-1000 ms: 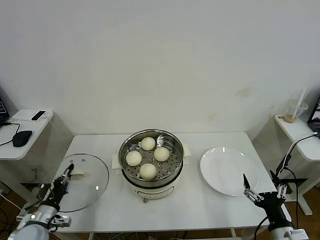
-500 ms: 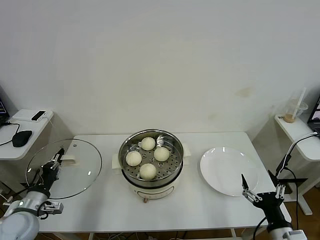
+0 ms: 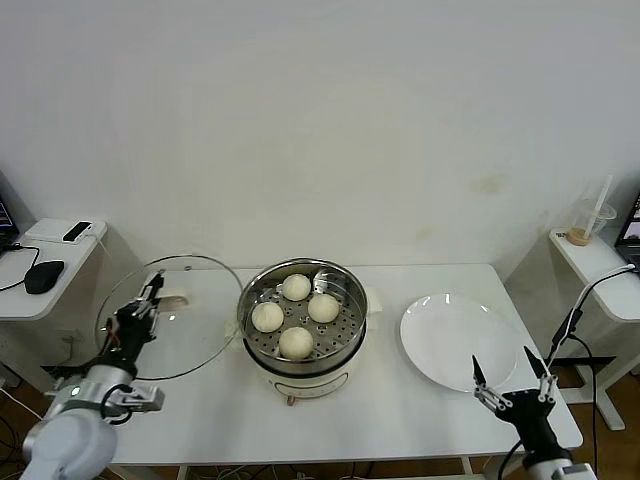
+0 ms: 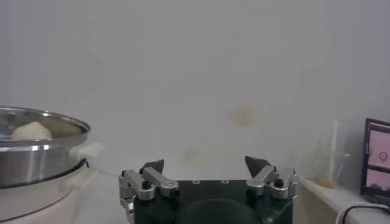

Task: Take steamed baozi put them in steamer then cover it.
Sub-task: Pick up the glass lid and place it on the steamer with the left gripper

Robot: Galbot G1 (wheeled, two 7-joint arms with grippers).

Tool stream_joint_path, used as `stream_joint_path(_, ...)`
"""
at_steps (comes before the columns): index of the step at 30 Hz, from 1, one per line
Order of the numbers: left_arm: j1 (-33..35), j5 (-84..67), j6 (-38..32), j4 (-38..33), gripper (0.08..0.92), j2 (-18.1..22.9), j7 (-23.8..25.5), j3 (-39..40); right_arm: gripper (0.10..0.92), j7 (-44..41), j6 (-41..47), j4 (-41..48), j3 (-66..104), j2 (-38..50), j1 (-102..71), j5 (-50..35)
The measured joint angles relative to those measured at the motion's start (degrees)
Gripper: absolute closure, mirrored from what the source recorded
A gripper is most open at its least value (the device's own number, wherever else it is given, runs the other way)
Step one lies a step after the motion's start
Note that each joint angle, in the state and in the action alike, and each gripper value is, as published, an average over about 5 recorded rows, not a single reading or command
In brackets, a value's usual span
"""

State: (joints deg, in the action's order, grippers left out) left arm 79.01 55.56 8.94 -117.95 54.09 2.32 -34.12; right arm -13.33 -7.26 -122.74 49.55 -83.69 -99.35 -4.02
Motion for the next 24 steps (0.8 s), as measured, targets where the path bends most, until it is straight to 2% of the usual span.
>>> stream_joint_path(8,-7.16,3.0,5.48,0.0,0.854,2.44,2.78,9.69,0.203,-0.08,0.09,0.9,-2.43,-1.03,0.42,3.95)
stream_joint_path(24,-19.91,13.9,12.43,5.26,0.854,11.81,11.0,24.2,0.203,-0.67,0.58,3.07,-6.32,-1.06,1.96,7.57)
